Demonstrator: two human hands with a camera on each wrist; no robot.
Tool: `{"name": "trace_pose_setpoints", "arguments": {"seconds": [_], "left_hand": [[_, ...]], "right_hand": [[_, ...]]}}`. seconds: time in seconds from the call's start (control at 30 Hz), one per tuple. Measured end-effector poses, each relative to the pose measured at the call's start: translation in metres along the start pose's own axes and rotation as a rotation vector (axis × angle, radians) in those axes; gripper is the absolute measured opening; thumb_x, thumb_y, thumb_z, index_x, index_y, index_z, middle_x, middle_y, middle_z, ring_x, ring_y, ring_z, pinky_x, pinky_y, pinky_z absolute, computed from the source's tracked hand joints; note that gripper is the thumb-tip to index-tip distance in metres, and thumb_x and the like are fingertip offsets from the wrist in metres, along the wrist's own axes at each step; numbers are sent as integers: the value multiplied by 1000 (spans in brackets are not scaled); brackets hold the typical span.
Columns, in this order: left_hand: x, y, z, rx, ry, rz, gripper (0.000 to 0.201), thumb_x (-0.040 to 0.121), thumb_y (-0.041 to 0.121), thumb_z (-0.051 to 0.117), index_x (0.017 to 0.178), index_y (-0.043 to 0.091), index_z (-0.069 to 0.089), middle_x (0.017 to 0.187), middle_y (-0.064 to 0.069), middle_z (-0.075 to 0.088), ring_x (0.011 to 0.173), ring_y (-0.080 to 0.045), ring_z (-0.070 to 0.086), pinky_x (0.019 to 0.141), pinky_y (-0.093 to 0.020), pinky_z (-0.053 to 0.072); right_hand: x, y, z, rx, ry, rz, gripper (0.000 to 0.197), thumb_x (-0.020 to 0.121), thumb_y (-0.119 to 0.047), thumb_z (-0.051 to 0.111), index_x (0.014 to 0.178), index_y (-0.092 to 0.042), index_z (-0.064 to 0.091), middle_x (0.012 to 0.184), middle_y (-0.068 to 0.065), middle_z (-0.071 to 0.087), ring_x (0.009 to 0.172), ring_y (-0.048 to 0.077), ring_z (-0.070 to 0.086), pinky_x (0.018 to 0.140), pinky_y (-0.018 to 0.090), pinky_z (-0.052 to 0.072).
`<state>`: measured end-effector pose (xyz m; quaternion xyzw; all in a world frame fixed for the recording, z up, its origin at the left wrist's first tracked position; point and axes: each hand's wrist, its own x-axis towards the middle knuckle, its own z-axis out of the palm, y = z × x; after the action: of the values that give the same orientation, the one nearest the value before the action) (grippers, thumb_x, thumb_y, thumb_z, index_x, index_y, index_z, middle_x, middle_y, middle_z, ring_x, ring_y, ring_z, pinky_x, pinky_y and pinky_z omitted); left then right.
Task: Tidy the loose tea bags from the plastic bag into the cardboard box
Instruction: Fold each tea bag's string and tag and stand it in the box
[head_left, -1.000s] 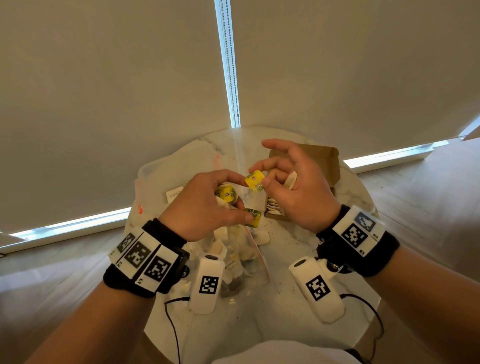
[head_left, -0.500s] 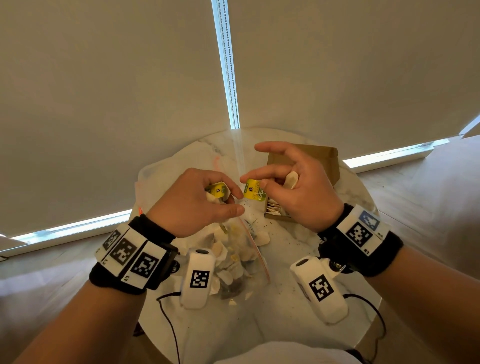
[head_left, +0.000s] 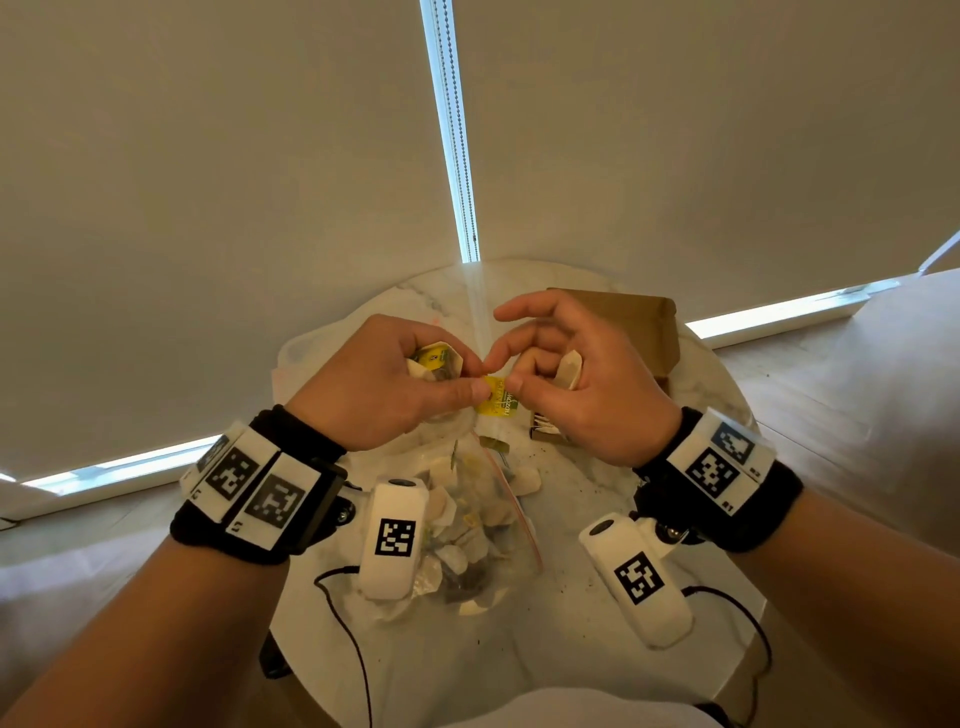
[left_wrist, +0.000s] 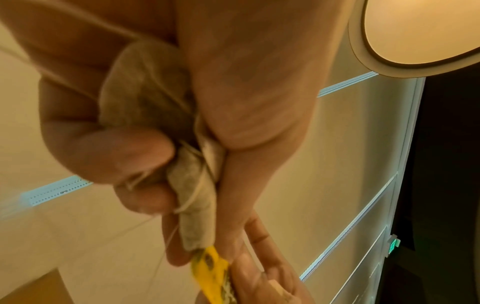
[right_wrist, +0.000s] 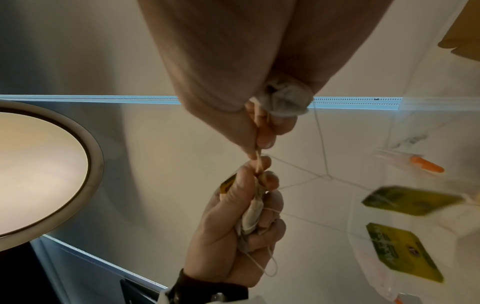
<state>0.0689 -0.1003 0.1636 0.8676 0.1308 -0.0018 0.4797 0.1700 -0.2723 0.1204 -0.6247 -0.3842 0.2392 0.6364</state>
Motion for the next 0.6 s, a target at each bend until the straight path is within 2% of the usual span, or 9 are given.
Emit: {"name": "trace_pose_setpoints", "arguments": {"seconds": [0.13, 0.2, 0.27, 0.37, 0.47, 0.53, 0.6], "left_hand": [[1, 3, 0, -1, -12, 5, 5, 82, 13, 78, 83, 13, 74, 56, 18, 61, 51, 1, 54, 48, -9, 41], [0, 4, -2, -17, -3, 10, 5, 82, 15, 77, 80, 16, 73, 58, 14, 63, 52, -2, 54, 47, -12, 43], [0, 5, -4, -32, 16, 1, 4, 81, 18, 77, 80, 18, 74, 62, 10, 65, 55, -8, 56, 46, -17, 45], [-1, 7, -6, -39, 38, -16, 3, 81, 20, 77, 81, 20, 74, 63, 8, 66, 57, -13, 58, 45, -19, 46], [-1, 8, -7, -72, 68, -24, 4, 81, 20, 77, 80, 20, 74, 63, 5, 65, 55, -14, 56, 44, -22, 45], [0, 8, -8, -92, 84, -21, 3, 81, 20, 78, 81, 19, 74, 65, 3, 66, 54, -14, 56, 43, -21, 45], [0, 9, -8, -110, 100, -20, 3, 81, 18, 77, 82, 17, 75, 64, 3, 66, 52, -9, 56, 43, -20, 44]], "right_hand": [[2, 0, -2, -53, 17, -45, 28, 89, 4, 62, 116, -4, 57, 97, 13, 68, 67, 20, 60, 68, 25, 54], [3, 0, -3, -134, 62, -75, 18, 91, -6, 62, 108, -8, 64, 96, 10, 68, 78, 22, 64, 72, 25, 55], [3, 1, -4, -215, 98, -91, 15, 91, -16, 60, 103, -13, 68, 92, 1, 68, 80, 19, 63, 71, 23, 53], [3, 4, -4, -278, 89, -116, 16, 89, -20, 62, 99, -11, 70, 86, -5, 65, 72, 12, 57, 65, 15, 46], [4, 9, -2, -336, 48, -128, 28, 85, -31, 66, 103, -10, 70, 85, -1, 62, 71, 9, 53, 64, 17, 44], [5, 9, -1, -419, -5, -118, 35, 80, -36, 73, 106, -14, 67, 86, -6, 57, 73, 7, 51, 67, 14, 41], [6, 9, 0, -532, -80, -65, 38, 74, -37, 82, 104, -23, 62, 87, -11, 52, 76, 4, 48, 67, 10, 37]]}}
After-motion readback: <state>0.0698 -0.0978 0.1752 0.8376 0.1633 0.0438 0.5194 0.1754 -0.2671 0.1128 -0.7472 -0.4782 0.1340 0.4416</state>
